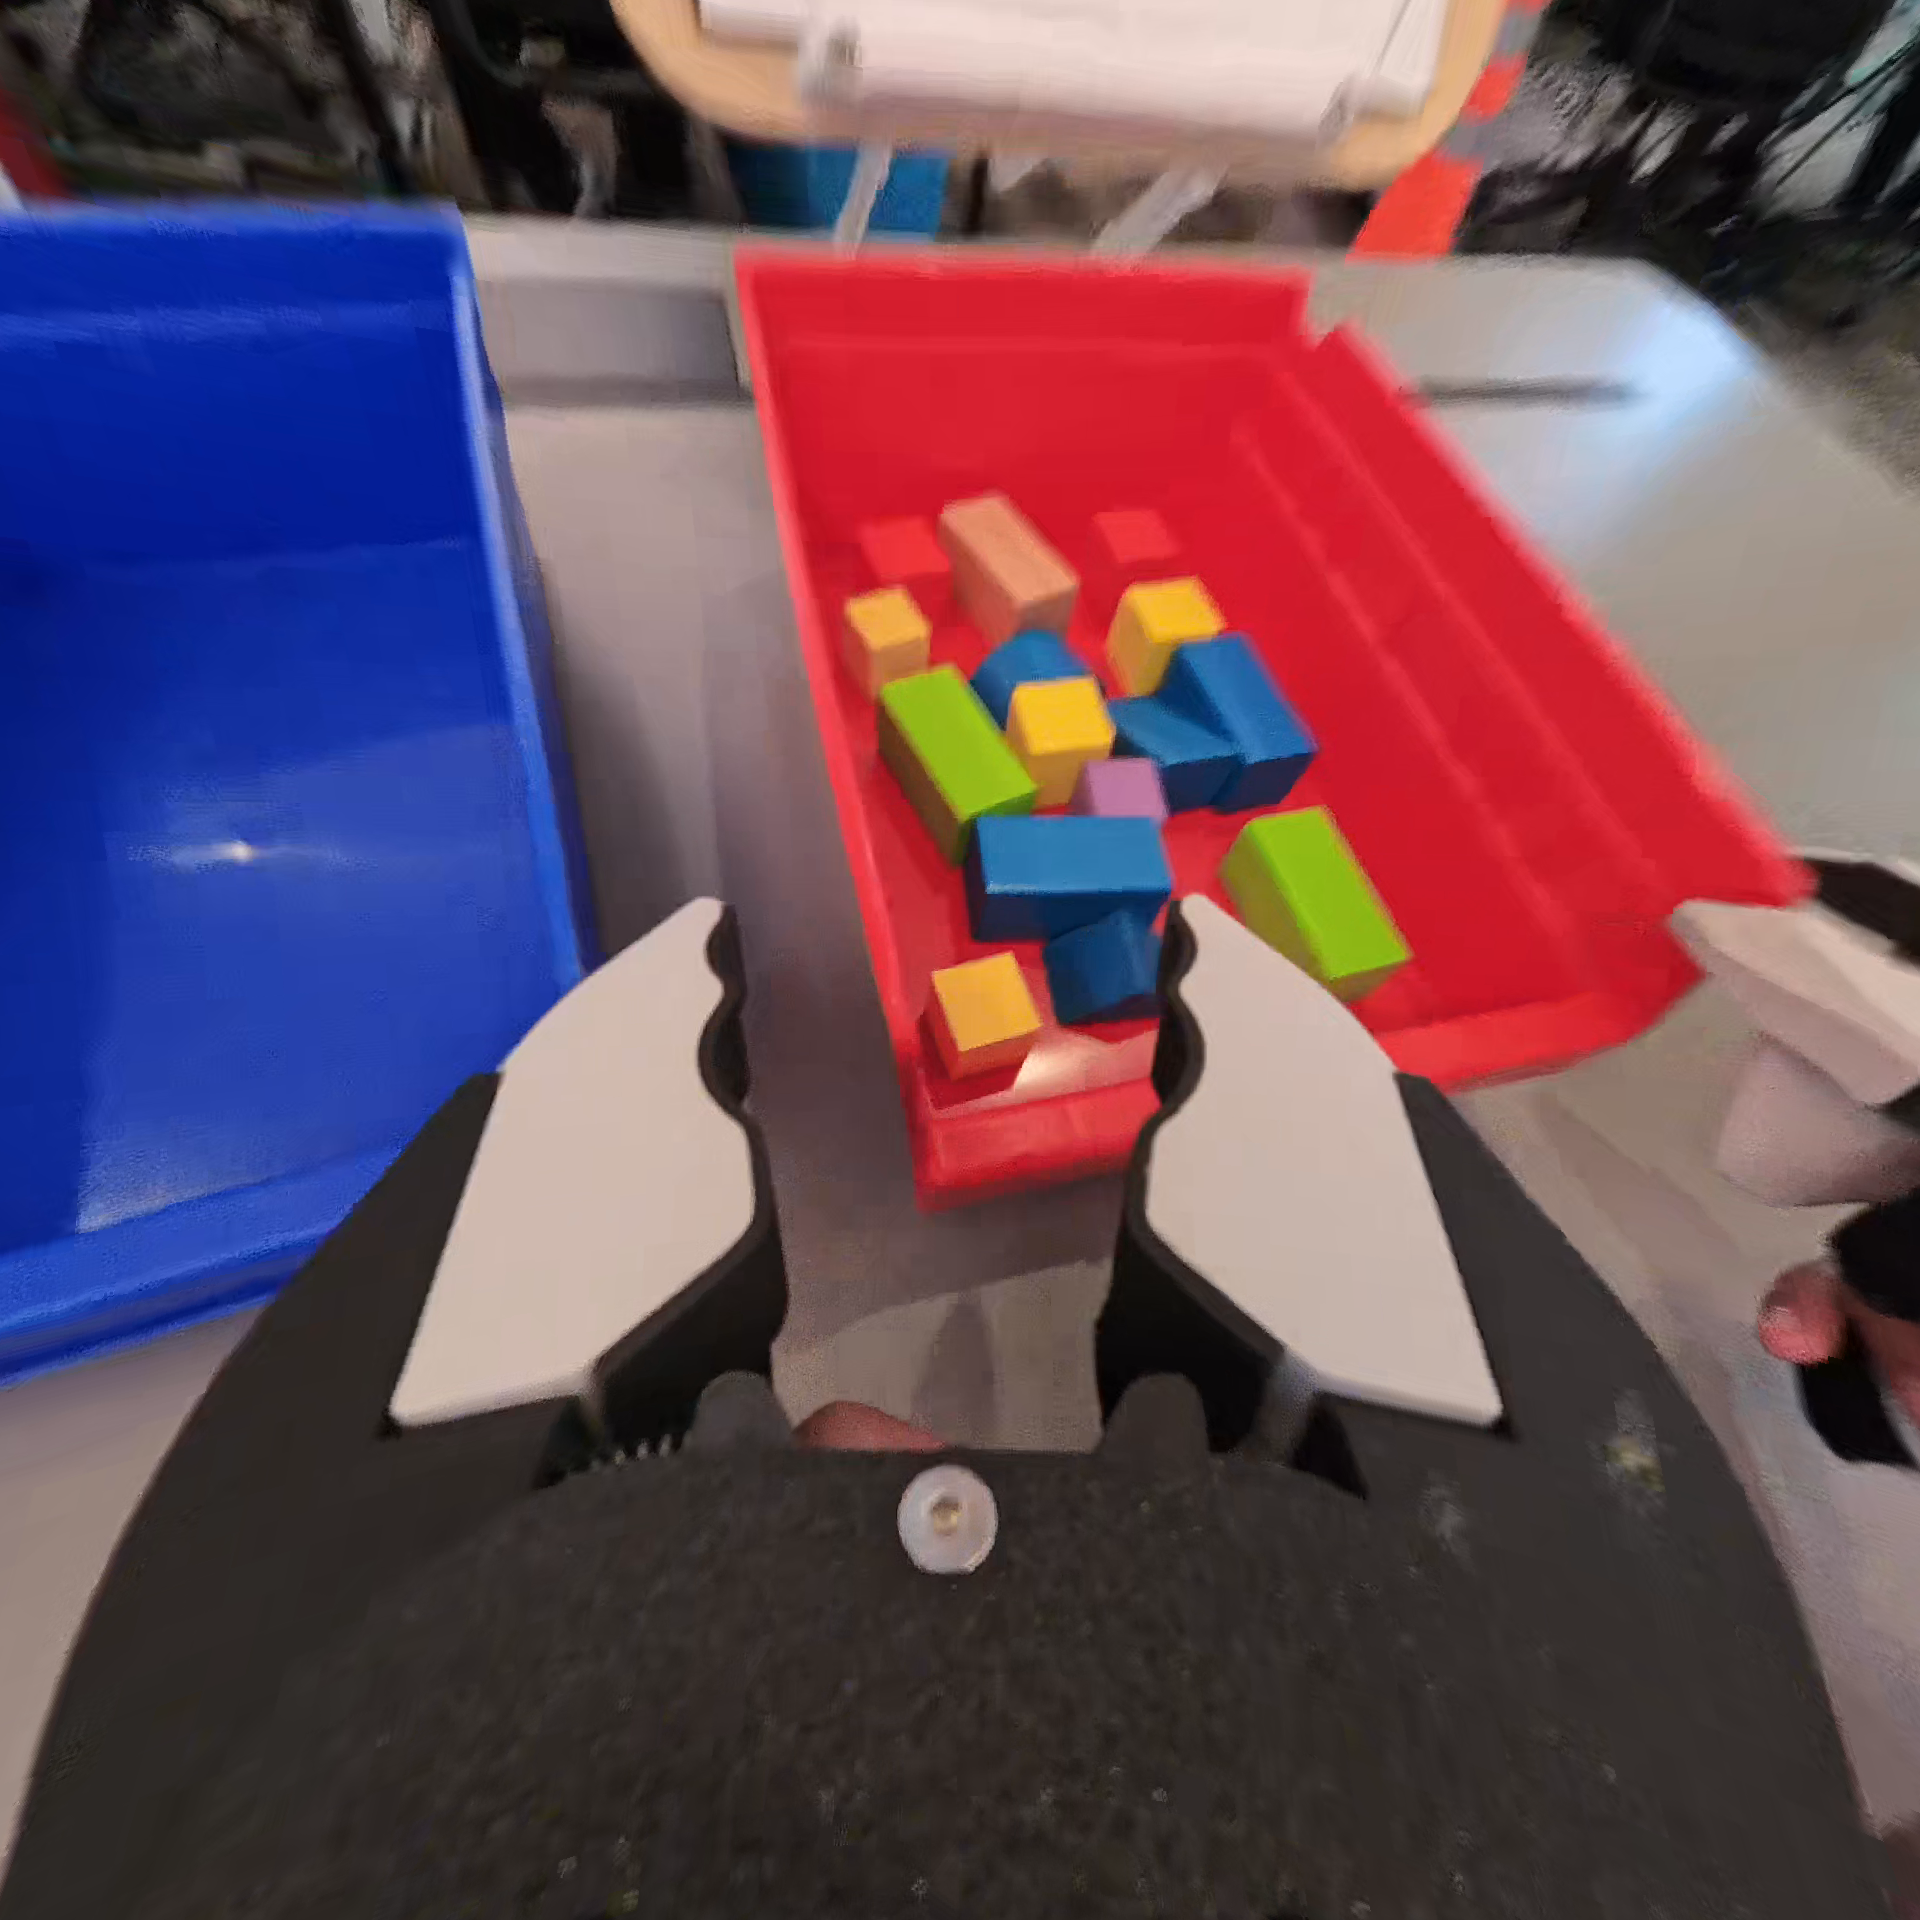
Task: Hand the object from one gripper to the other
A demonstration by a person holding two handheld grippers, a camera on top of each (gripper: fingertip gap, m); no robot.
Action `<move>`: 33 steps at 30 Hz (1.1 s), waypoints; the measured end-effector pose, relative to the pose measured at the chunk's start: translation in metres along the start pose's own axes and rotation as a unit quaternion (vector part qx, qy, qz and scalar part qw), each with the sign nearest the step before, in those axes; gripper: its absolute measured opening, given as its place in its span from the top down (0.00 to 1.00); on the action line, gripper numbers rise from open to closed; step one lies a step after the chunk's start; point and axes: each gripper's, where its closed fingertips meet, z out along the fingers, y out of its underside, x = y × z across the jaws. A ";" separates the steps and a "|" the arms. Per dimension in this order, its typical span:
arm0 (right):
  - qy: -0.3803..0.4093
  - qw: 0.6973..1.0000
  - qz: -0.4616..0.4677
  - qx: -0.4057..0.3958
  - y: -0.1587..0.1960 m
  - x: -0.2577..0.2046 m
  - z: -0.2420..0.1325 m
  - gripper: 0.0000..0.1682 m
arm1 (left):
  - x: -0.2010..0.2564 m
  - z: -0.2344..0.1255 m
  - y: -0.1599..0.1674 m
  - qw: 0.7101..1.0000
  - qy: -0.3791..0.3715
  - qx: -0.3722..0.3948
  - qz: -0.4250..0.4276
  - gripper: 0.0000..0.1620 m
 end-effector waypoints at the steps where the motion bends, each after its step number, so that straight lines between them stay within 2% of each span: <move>1: -0.003 1.000 -0.019 0.016 -0.004 0.005 -0.007 0.76 | -0.002 -0.015 -0.016 1.000 0.010 0.023 -0.007 0.51; 4: -0.009 0.996 -0.075 0.044 -0.009 0.018 -0.020 0.72 | -0.029 -0.061 -0.053 0.996 0.035 0.081 -0.028 0.50; 6: -0.011 0.994 -0.092 0.051 -0.013 0.023 -0.020 0.72 | -0.074 -0.078 -0.053 0.996 0.006 0.085 -0.033 0.50; 10: -0.019 0.994 -0.089 0.054 -0.011 0.020 -0.017 0.73 | -0.205 -0.086 -0.009 0.989 -0.130 0.042 -0.053 0.49; 13: -0.039 0.993 -0.096 0.057 -0.011 0.003 -0.017 0.74 | -0.255 -0.074 0.024 0.987 -0.127 0.025 -0.094 0.50; 16: -0.064 0.989 -0.112 0.069 -0.012 -0.024 -0.020 0.74 | -0.264 -0.058 0.032 0.988 -0.095 0.038 -0.113 0.57; 18: -0.069 0.986 -0.126 0.085 -0.017 -0.043 -0.025 0.74 | -0.276 -0.048 0.038 0.987 -0.123 0.017 -0.100 0.62; 20: -0.080 0.982 -0.142 0.094 -0.018 -0.069 -0.030 0.74 | -0.287 -0.040 0.043 0.985 -0.140 0.006 -0.103 0.63; 22: -0.117 0.977 -0.152 0.093 -0.012 -0.104 -0.035 0.72 | -0.282 -0.029 0.045 0.988 -0.106 0.007 -0.112 0.74; 24: -0.156 0.971 -0.165 0.080 0.003 -0.141 -0.041 0.71 | -0.278 -0.024 0.043 0.990 -0.084 0.007 -0.116 0.78; 26: -0.192 0.963 -0.180 0.060 0.019 -0.174 -0.048 0.67 | -0.276 -0.024 0.041 0.991 -0.081 0.012 -0.104 0.96; 29: -0.217 0.953 -0.202 0.054 0.030 -0.211 -0.060 0.65 | -0.274 -0.028 0.044 0.991 -0.112 -0.001 -0.079 0.97; 33: -0.219 0.956 -0.189 0.057 0.023 -0.245 -0.060 0.68 | -0.261 -0.042 0.054 0.986 -0.153 -0.017 -0.060 0.98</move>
